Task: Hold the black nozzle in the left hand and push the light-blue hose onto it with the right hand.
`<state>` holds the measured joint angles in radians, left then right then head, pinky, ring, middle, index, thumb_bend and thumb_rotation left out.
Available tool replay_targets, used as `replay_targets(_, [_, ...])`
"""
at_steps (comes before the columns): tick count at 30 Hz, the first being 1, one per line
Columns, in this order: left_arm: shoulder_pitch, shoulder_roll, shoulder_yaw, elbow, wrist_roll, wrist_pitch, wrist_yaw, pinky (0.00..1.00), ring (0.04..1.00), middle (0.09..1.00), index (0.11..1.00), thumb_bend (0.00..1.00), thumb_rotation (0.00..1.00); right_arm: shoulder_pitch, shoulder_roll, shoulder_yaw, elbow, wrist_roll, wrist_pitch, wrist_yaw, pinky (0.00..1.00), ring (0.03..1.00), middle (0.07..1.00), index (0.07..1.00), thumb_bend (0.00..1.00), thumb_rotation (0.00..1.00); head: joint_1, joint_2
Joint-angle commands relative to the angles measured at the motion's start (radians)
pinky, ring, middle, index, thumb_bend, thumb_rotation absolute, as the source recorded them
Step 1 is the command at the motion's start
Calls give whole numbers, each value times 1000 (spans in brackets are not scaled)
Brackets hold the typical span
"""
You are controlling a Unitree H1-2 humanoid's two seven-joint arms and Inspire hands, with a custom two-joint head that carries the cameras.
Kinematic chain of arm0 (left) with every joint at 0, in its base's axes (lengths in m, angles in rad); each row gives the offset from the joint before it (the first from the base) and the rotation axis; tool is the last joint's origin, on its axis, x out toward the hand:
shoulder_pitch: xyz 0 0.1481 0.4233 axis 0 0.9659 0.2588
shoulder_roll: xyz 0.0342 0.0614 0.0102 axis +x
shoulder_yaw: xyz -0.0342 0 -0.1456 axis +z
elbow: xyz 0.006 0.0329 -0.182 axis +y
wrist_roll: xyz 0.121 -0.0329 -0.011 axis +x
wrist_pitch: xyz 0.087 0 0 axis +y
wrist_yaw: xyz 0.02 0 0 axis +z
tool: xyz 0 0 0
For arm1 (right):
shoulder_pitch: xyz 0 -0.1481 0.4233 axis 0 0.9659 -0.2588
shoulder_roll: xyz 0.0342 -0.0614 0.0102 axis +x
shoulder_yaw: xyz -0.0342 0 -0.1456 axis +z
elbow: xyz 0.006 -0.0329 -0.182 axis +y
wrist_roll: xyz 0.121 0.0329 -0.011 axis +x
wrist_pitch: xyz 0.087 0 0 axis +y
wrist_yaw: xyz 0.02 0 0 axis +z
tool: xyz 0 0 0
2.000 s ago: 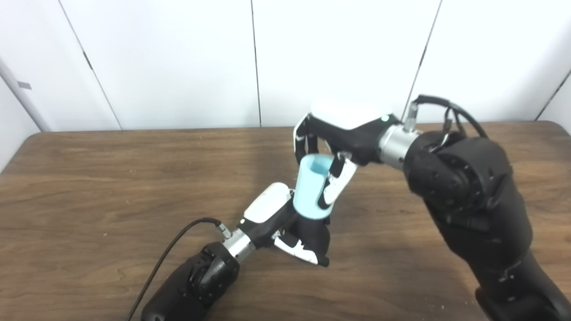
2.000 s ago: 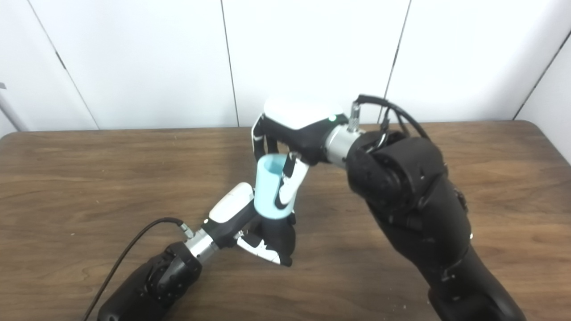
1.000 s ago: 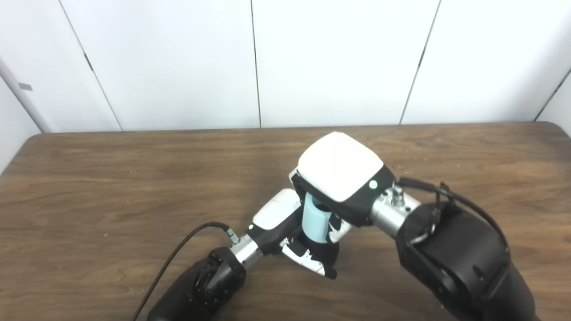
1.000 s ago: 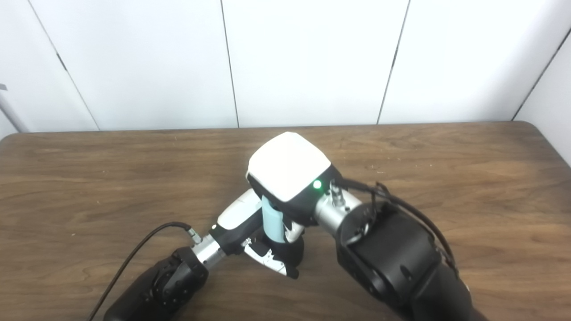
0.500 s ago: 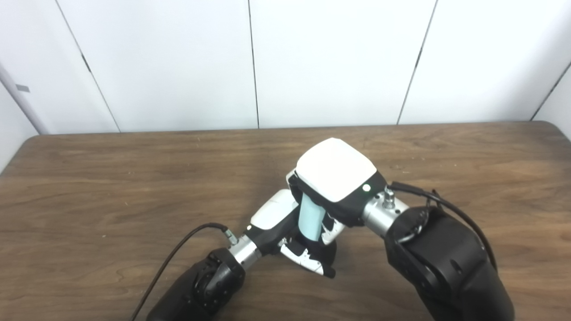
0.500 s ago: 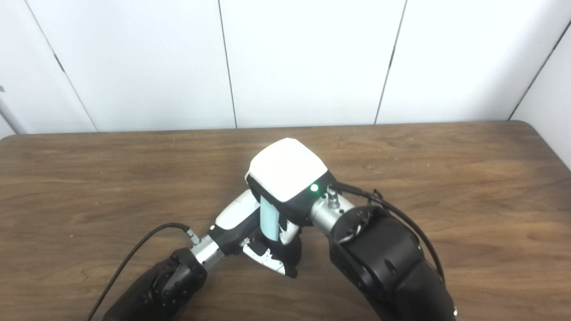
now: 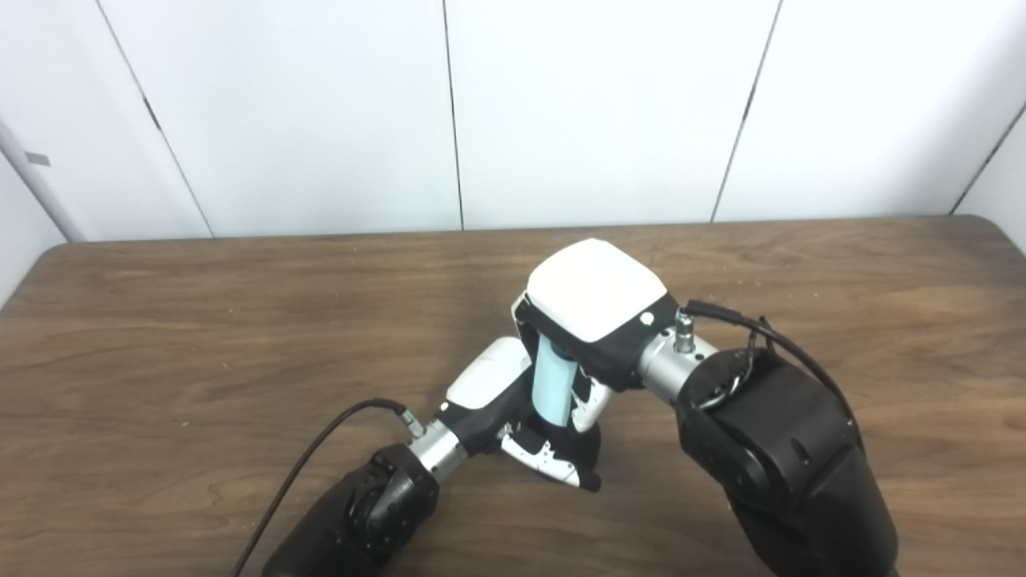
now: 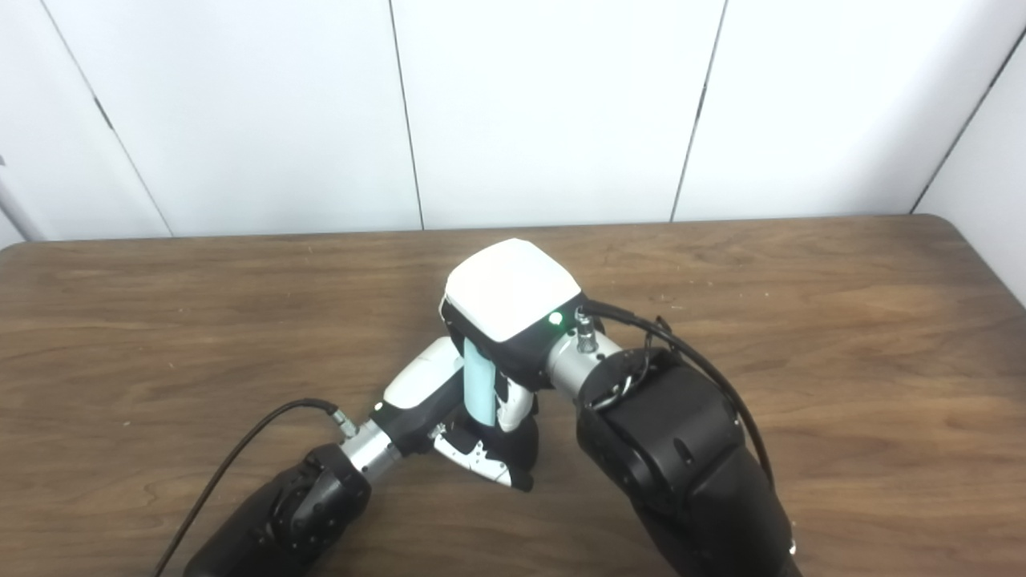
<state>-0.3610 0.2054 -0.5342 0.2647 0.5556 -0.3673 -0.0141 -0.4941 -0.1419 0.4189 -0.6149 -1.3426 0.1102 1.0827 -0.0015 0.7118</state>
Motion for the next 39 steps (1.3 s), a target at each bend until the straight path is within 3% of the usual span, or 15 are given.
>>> replay_targets(1, [125,21,-57,80,62,38,-60,432,453,383,363,755,310,82,-21,46,84,9,-18,152,28,107,469,489,528,0,0,2])
replay_targets(9, [123,16,-53,67,50,50,-69,418,436,380,348,748,294,204,-56,149,114,-100,-107,76,115,166,469,490,526,0,9,14])
replay_targets(13, [127,18,-52,60,41,52,-74,405,433,381,355,736,273,228,-57,169,141,-153,-114,47,71,136,469,490,526,0,7,14])
replay_targets(23, [123,19,-56,74,36,50,-73,413,451,392,379,737,271,208,-34,119,130,-116,-76,45,71,133,469,488,526,0,0,6])
replay_targets(33, [119,22,-61,76,48,44,-67,426,458,396,368,755,306,164,-34,50,128,-12,-52,19,95,158,469,491,527,0,1,2])
replay_targets(36, [118,25,-59,75,37,36,-71,517,558,528,471,549,123,144,-31,26,108,17,-44,24,200,250,471,494,527,0,-3,0])
replay_targets(37, [120,25,-59,72,31,36,-76,523,566,539,474,542,117,138,-28,15,93,27,-37,25,205,256,472,494,527,0,-3,0])
replay_targets(38, [121,25,-59,70,26,36,-79,668,676,688,598,741,273,135,-25,6,84,33,-33,26,237,298,474,630,548,0,-3,0])
replay_targets(39, [123,26,-60,69,20,36,-85,717,714,739,640,809,326,133,-23,-4,77,42,-30,21,248,312,475,677,555,0,-3,0])
